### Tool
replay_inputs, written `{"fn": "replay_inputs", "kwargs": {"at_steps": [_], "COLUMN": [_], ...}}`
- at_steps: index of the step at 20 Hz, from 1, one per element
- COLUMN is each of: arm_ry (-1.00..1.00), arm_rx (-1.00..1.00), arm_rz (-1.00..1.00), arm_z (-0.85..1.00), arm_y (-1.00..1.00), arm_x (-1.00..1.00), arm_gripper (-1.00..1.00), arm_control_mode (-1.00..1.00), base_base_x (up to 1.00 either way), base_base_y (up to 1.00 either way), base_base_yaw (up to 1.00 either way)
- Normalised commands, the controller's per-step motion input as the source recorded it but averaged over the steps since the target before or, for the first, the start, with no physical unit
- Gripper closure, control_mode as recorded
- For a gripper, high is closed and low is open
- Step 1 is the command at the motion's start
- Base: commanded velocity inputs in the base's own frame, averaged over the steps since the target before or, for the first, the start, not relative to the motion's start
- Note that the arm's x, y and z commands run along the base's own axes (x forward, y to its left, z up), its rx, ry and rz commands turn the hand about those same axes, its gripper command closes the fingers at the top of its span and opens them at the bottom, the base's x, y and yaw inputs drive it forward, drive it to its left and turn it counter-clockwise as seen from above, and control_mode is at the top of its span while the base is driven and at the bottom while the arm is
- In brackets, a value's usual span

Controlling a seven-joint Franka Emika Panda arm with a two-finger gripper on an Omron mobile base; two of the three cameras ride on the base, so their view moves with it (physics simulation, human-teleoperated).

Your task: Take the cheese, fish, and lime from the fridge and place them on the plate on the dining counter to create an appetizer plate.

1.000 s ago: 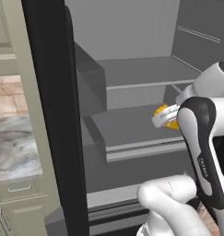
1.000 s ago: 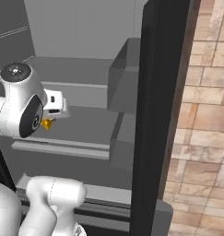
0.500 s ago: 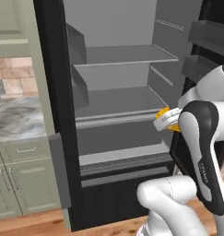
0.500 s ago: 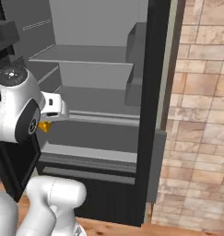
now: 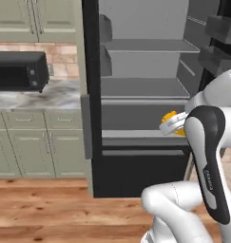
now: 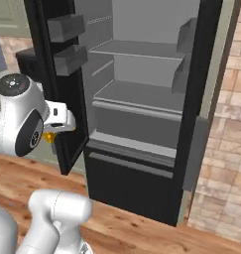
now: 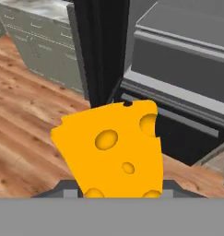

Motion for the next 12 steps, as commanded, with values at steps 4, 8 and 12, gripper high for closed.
{"fn": "replay_inputs", "kwargs": {"at_steps": [4,8,12], "arm_ry": [0.0,0.0,0.0], "arm_rx": [0.0,0.0,0.0], "arm_rz": [0.0,0.0,0.0], "arm_z": [0.0,0.0,0.0], "arm_y": [0.0,0.0,0.0], "arm_x": [0.0,0.0,0.0], "arm_gripper": [1.0,1.0,1.0], "arm_control_mode": [1.0,1.0,1.0], "base_base_x": [-0.31,-0.04,0.21], "base_base_y": [0.14,0.2,0.31], "base_base_yaw": [0.75,0.71,0.65]}}
